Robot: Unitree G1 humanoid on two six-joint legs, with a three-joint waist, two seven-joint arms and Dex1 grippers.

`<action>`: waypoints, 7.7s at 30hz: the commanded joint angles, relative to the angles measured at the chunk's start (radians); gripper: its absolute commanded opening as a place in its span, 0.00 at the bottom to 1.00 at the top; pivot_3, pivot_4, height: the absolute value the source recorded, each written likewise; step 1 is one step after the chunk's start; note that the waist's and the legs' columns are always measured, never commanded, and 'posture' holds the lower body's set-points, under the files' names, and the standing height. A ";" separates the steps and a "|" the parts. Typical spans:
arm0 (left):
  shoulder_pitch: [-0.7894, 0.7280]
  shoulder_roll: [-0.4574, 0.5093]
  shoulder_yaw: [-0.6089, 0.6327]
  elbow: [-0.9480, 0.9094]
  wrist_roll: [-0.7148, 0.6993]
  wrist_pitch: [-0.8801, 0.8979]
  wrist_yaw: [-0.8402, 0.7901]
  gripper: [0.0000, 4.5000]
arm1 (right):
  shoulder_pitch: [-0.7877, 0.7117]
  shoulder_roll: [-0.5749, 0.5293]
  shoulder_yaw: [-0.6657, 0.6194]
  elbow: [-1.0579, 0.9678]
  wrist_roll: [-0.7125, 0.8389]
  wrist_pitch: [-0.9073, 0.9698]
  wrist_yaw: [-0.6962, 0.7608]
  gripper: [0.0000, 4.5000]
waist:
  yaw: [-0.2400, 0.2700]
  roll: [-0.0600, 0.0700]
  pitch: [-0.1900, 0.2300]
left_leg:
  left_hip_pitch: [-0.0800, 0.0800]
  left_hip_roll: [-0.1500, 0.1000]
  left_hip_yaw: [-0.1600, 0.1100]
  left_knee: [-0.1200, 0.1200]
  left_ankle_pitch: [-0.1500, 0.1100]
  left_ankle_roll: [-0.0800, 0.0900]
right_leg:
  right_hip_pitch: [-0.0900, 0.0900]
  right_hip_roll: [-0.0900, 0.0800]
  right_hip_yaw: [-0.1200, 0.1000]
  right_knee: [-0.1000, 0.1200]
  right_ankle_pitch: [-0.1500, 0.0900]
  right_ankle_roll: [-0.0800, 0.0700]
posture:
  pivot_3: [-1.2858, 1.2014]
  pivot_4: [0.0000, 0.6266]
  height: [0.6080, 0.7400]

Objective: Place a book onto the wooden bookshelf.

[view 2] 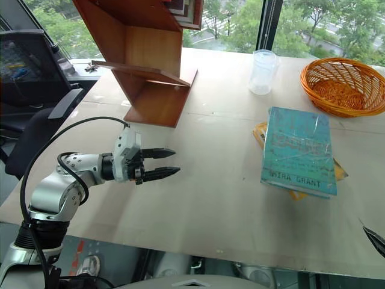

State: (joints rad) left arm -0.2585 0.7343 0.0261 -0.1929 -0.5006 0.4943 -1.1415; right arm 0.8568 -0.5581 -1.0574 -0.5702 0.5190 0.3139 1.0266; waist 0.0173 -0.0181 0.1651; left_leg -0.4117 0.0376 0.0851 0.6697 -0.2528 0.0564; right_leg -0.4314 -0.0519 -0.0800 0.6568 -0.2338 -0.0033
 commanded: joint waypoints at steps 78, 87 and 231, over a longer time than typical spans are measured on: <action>-0.179 -0.039 0.001 -0.004 -0.090 0.247 0.242 1.00 | -0.926 -0.341 0.659 0.287 -0.172 0.227 -0.148 0.13 | 0.021 0.001 -0.003 | -0.003 0.001 -0.001 0.005 0.003 -0.004 | -0.001 0.016 0.014 0.003 0.004 0.000 | 0.52 0.24 1.00; -0.667 -0.180 -0.034 0.678 -0.153 0.692 0.207 1.00 | -0.512 -0.089 0.267 -0.255 0.228 0.202 -0.119 0.93 | 0.014 0.000 -0.004 | 0.000 0.001 -0.008 0.007 0.004 -0.005 | 0.003 0.020 0.011 0.006 0.003 0.002 | 0.52 0.24 1.00; -0.572 0.119 0.143 -0.122 -0.351 0.419 -0.017 0.72 | -0.705 -0.325 0.284 -0.056 0.563 0.200 -0.231 1.00 | 0.001 -0.002 0.000 | 0.009 0.000 -0.005 0.014 -0.001 0.003 | 0.016 0.014 0.021 0.006 0.000 0.006 | 0.52 0.24 1.00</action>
State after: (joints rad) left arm -0.8846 0.8876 0.1322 -0.2527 -0.8088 0.8782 -1.2702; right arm 0.1347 -0.8676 -0.7027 -0.5842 1.0659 0.5006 0.8161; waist 0.0179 -0.0197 0.1647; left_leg -0.3985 0.0377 0.0802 0.6836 -0.2545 0.0598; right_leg -0.4116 -0.0374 -0.0587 0.6637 -0.2338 0.0025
